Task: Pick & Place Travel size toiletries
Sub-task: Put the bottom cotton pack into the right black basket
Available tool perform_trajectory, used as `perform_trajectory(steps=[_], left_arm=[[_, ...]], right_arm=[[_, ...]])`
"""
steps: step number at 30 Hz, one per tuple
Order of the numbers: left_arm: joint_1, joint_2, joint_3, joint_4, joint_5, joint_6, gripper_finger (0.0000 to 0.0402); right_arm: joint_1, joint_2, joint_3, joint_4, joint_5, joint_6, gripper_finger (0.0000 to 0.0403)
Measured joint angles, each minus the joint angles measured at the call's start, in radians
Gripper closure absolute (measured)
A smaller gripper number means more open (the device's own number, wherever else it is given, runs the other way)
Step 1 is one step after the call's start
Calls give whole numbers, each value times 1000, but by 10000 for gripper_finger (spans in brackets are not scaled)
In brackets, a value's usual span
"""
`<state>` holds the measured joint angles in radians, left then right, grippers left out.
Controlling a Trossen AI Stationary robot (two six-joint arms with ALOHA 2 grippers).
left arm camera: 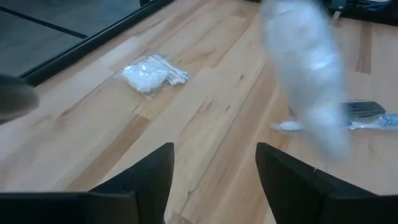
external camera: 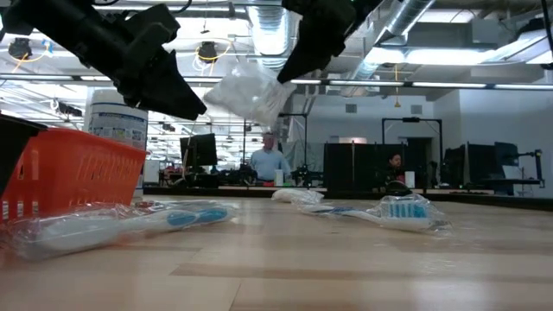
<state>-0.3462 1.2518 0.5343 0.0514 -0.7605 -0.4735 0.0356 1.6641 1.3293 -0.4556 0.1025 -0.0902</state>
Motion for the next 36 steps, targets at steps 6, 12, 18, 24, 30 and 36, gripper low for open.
perform_trajectory(steps=[6, 12, 18, 24, 30, 36], left_arm=[[-16, 0, 0, 4, 36, 49, 174], [-57, 0, 0, 64, 87, 156, 164], [-106, 0, 0, 176, 98, 265, 152], [-107, 0, 0, 187, 171, 261, 144], [-107, 0, 0, 191, 199, 260, 143], [-101, 0, 0, 192, 209, 260, 145]], right_arm=[[30, -3, 0, -24, -27, -68, 403], [82, -3, 0, -42, -28, -128, 403], [121, -3, 33, -46, -29, -146, 403], [136, -2, 50, -29, -15, -146, 403], [133, -2, 51, -46, -9, -139, 403], [126, -2, 51, -61, 5, -125, 403]])
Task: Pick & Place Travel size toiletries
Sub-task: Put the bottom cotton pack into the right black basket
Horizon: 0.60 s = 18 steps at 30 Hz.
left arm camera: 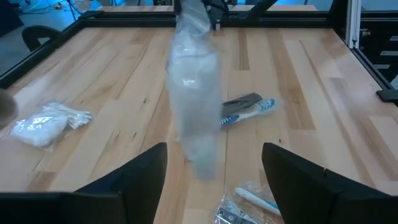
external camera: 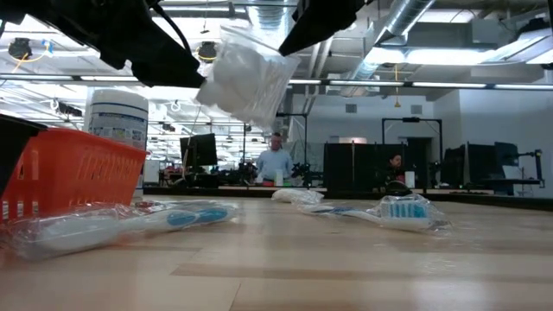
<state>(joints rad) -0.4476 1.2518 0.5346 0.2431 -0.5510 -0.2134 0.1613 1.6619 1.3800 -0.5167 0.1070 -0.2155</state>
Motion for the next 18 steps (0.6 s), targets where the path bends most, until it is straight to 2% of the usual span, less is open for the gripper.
perform_trajectory(steps=[18], left_arm=[[21, 0, 0, 7, -17, -28, 159]], right_arm=[[0, 0, 0, 86, 0, -4, 403]])
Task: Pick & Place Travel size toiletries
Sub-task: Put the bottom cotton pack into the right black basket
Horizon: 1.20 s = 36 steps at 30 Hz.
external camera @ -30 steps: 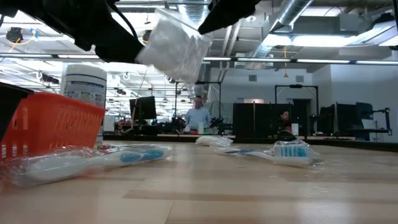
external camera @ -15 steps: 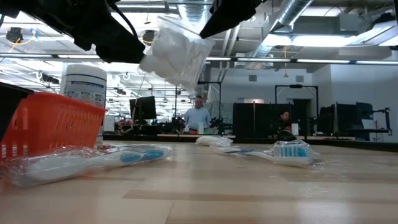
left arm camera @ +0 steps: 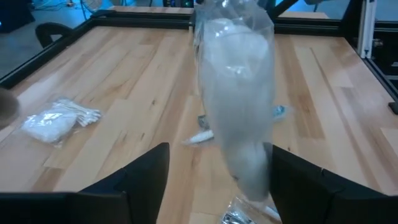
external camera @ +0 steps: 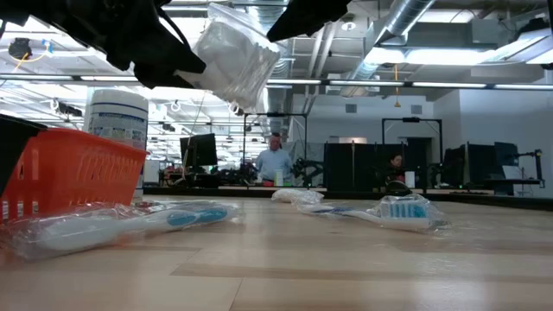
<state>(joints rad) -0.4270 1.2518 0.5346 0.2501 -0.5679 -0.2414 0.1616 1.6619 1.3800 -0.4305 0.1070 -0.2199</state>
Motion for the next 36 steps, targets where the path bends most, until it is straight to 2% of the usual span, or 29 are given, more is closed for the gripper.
perform_trajectory(steps=[5, 11, 14, 20, 27, 32, 36], left_arm=[[9, 0, 0, 2, 0, -3, 215], [9, 0, 0, 5, 2, -3, 332], [10, 0, 0, 11, 59, -3, 387], [9, -4, 2, 1, 224, -10, 396], [9, -15, 1, 9, 350, -32, 397], [7, -38, 0, 59, 481, -33, 398], [-8, -41, 0, 143, 620, -28, 398]], right_arm=[[0, 0, 0, -1, 0, 0, 403], [0, 0, 0, 0, 0, 0, 403], [1, 0, 0, 0, -1, 0, 403], [2, 1, 24, 11, -1, 41, 388], [11, 0, 64, 5, -1, 60, 354], [52, 0, 80, 11, -1, -158, 355], [140, 0, 80, 19, -5, -372, 369]])
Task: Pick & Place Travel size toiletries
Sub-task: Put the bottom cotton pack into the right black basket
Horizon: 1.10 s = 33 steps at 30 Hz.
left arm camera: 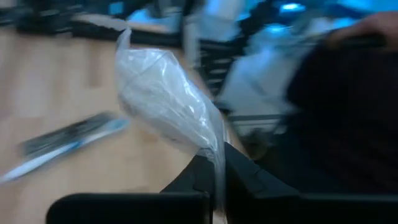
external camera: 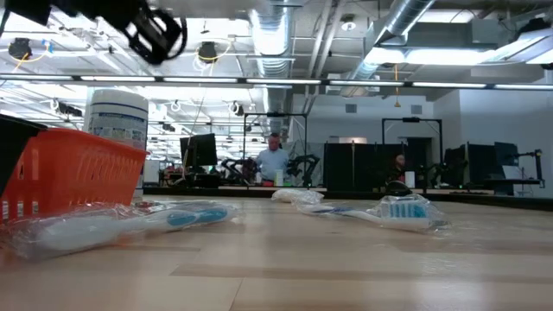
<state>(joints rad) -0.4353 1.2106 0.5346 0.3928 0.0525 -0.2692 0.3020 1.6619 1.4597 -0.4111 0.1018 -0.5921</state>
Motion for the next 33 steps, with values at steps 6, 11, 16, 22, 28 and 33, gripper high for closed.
perform_trajectory(steps=[6, 11, 16, 22, 28, 33], left_arm=[[-44, 0, 0, 180, 225, 59, 398], [-86, 0, 0, 273, 366, 91, 398], [-123, 0, 0, 288, 394, 113, 399], [-110, 82, 0, 328, 421, 115, 399], [-66, 216, 11, 496, 593, 78, 399], [-52, 283, 49, 617, 712, 28, 399]], right_arm=[[128, -1, 0, -4, 103, -298, 399], [193, -14, 1, -84, 291, -578, 397], [210, -11, 1, 0, 279, -623, 401], [193, -5, -1, 182, 145, -630, 396], [171, -5, -23, 188, 102, -609, 395], [206, 55, -29, 156, 84, -936, 401]])
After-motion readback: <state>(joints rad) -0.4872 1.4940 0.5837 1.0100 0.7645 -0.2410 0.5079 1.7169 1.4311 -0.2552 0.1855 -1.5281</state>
